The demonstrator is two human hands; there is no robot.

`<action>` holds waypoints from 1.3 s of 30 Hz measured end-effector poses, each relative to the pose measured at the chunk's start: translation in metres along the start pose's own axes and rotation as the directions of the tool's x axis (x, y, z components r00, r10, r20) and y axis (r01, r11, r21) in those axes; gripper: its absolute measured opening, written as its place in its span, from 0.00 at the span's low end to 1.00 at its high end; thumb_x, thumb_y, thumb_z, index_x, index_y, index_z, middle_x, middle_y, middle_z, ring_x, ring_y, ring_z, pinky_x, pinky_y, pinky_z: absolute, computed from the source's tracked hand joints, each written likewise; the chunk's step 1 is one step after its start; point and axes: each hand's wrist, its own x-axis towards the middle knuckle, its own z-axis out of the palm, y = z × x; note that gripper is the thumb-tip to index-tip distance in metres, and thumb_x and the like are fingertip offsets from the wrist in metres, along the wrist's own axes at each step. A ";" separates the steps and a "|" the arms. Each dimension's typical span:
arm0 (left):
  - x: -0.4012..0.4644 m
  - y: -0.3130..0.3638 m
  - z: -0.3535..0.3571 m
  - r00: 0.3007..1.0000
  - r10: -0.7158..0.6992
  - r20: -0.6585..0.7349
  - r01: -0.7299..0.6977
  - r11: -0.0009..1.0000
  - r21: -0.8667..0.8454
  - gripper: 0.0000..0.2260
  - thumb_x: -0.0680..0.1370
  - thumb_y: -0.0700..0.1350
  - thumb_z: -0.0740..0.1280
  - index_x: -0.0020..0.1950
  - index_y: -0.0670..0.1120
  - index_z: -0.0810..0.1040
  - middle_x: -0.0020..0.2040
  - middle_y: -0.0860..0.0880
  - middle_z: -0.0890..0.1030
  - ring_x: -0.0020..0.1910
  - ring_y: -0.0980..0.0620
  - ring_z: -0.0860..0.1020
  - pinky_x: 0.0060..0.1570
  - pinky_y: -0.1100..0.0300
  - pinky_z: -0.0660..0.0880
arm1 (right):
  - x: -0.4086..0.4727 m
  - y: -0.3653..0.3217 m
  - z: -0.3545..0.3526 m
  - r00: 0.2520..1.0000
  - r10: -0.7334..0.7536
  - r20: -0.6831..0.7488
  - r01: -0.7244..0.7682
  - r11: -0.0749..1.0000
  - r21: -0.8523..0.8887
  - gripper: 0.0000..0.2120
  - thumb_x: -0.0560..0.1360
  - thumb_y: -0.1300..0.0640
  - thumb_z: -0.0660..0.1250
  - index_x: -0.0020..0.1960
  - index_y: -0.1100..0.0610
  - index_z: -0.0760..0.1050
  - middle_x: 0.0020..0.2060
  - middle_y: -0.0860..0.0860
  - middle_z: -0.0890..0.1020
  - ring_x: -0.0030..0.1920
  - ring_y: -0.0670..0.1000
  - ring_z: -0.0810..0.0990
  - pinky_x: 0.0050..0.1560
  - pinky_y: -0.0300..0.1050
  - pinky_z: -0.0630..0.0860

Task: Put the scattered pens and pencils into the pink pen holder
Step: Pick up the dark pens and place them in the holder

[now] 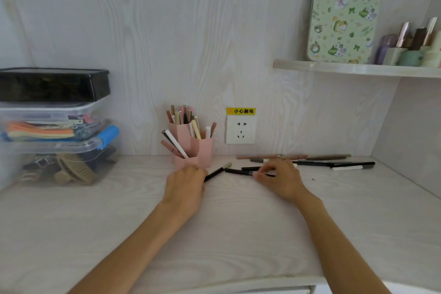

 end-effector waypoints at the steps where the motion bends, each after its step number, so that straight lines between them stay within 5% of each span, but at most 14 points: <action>1: -0.006 -0.009 -0.002 1.000 -0.023 -0.014 0.022 0.999 -0.030 0.12 0.79 0.44 0.59 0.60 0.51 0.76 0.53 0.50 0.79 0.51 0.48 0.77 0.41 0.56 0.71 | -0.001 -0.004 0.000 1.000 -0.014 -0.014 0.015 0.996 0.089 0.08 0.69 0.46 0.72 0.35 0.46 0.76 0.40 0.46 0.82 0.45 0.46 0.75 0.49 0.46 0.71; 5: -0.020 -0.040 -0.001 0.994 -0.103 -0.032 0.094 0.974 -0.205 0.10 0.76 0.50 0.62 0.56 0.57 0.77 0.45 0.57 0.77 0.44 0.53 0.76 0.35 0.60 0.66 | -0.001 -0.031 -0.005 0.979 0.006 -0.206 0.082 0.905 0.418 0.08 0.69 0.50 0.73 0.38 0.53 0.79 0.26 0.45 0.80 0.23 0.42 0.74 0.26 0.36 0.71; 7: -0.017 -0.050 0.000 0.985 -0.174 0.002 0.164 0.926 -0.339 0.09 0.74 0.53 0.66 0.54 0.58 0.78 0.43 0.60 0.79 0.41 0.57 0.75 0.35 0.62 0.66 | 0.006 -0.051 -0.008 0.972 -0.013 -0.234 0.124 0.877 0.465 0.05 0.71 0.53 0.72 0.42 0.54 0.78 0.29 0.47 0.80 0.25 0.41 0.75 0.26 0.31 0.71; 11: -0.012 -0.063 0.004 0.958 -0.286 -0.028 0.237 0.841 -0.486 0.07 0.73 0.53 0.70 0.51 0.58 0.79 0.47 0.60 0.81 0.40 0.60 0.76 0.42 0.62 0.71 | 0.030 -0.099 -0.013 0.996 -0.076 -0.038 0.085 0.858 0.507 0.06 0.77 0.62 0.61 0.53 0.55 0.68 0.46 0.54 0.77 0.34 0.47 0.74 0.33 0.34 0.70; 15: -0.015 -0.065 0.009 0.931 -0.362 -0.048 0.271 0.773 -0.574 0.07 0.71 0.50 0.71 0.48 0.58 0.80 0.45 0.62 0.81 0.42 0.60 0.78 0.41 0.62 0.71 | 0.045 -0.127 -0.027 0.972 -0.163 -0.168 0.215 0.908 0.361 0.05 0.75 0.61 0.66 0.50 0.60 0.76 0.41 0.53 0.81 0.32 0.42 0.78 0.30 0.25 0.71; 17: -0.015 -0.066 0.010 0.922 -0.382 -0.070 0.270 0.760 -0.592 0.06 0.71 0.50 0.71 0.47 0.58 0.79 0.43 0.61 0.81 0.43 0.58 0.79 0.39 0.62 0.69 | 0.052 -0.135 -0.031 0.961 -0.165 -0.222 0.229 0.925 0.302 0.06 0.73 0.56 0.68 0.47 0.58 0.80 0.36 0.51 0.83 0.31 0.41 0.79 0.37 0.32 0.76; 20: -0.014 -0.066 0.013 0.927 -0.366 -0.082 0.256 0.778 -0.574 0.06 0.72 0.51 0.70 0.48 0.58 0.78 0.42 0.61 0.80 0.41 0.59 0.78 0.38 0.62 0.69 | 0.063 -0.147 -0.028 0.977 -0.153 -0.149 0.167 0.982 0.088 0.09 0.75 0.52 0.65 0.46 0.57 0.79 0.41 0.55 0.84 0.40 0.52 0.81 0.46 0.48 0.77; 25: -0.012 -0.067 0.017 0.934 -0.341 -0.103 0.230 0.799 -0.556 0.06 0.73 0.52 0.70 0.48 0.58 0.78 0.42 0.63 0.77 0.39 0.60 0.77 0.39 0.62 0.71 | 0.069 -0.159 0.005 0.973 -0.229 0.029 0.229 0.938 -0.260 0.13 0.74 0.50 0.66 0.52 0.57 0.80 0.47 0.56 0.82 0.51 0.55 0.78 0.50 0.50 0.75; 28: -0.011 -0.066 0.018 0.937 -0.327 -0.123 0.209 0.807 -0.553 0.05 0.74 0.52 0.69 0.49 0.58 0.78 0.42 0.62 0.78 0.39 0.60 0.77 0.39 0.62 0.73 | 0.072 -0.166 0.015 0.987 -0.159 -0.038 0.163 0.977 0.135 0.20 0.75 0.53 0.67 0.64 0.58 0.69 0.45 0.55 0.80 0.44 0.51 0.78 0.45 0.42 0.72; 30: -0.010 -0.065 0.016 0.935 -0.324 -0.142 0.192 0.804 -0.563 0.05 0.74 0.53 0.69 0.48 0.59 0.77 0.41 0.63 0.78 0.37 0.62 0.76 0.36 0.63 0.72 | 0.074 -0.170 0.008 0.994 -0.097 -0.048 0.108 0.903 0.416 0.23 0.75 0.54 0.67 0.66 0.57 0.66 0.49 0.56 0.79 0.40 0.48 0.77 0.41 0.38 0.72; 32: -0.009 -0.065 0.015 0.932 -0.326 -0.162 0.178 0.797 -0.577 0.04 0.74 0.53 0.69 0.47 0.60 0.77 0.39 0.64 0.77 0.34 0.64 0.74 0.33 0.67 0.69 | 0.072 -0.161 -0.002 0.995 -0.091 -0.035 0.097 0.883 0.459 0.20 0.75 0.56 0.67 0.65 0.57 0.68 0.51 0.56 0.79 0.38 0.46 0.78 0.38 0.36 0.73; 36: -0.010 -0.064 0.013 0.923 -0.319 -0.214 0.140 0.797 -0.587 0.03 0.74 0.54 0.69 0.46 0.60 0.78 0.36 0.64 0.75 0.33 0.66 0.74 0.30 0.69 0.67 | 0.052 -0.103 -0.021 0.996 -0.058 0.073 0.042 0.979 0.202 0.08 0.74 0.62 0.65 0.52 0.54 0.77 0.48 0.54 0.80 0.45 0.51 0.79 0.42 0.38 0.73; 39: -0.011 -0.063 0.011 0.917 -0.318 -0.242 0.123 0.801 -0.585 0.02 0.74 0.55 0.68 0.46 0.59 0.78 0.36 0.62 0.77 0.33 0.64 0.75 0.31 0.67 0.70 | 0.032 -0.050 -0.011 0.966 0.074 0.246 0.013 0.943 -0.334 0.15 0.74 0.64 0.61 0.59 0.55 0.76 0.61 0.55 0.76 0.64 0.56 0.72 0.62 0.45 0.67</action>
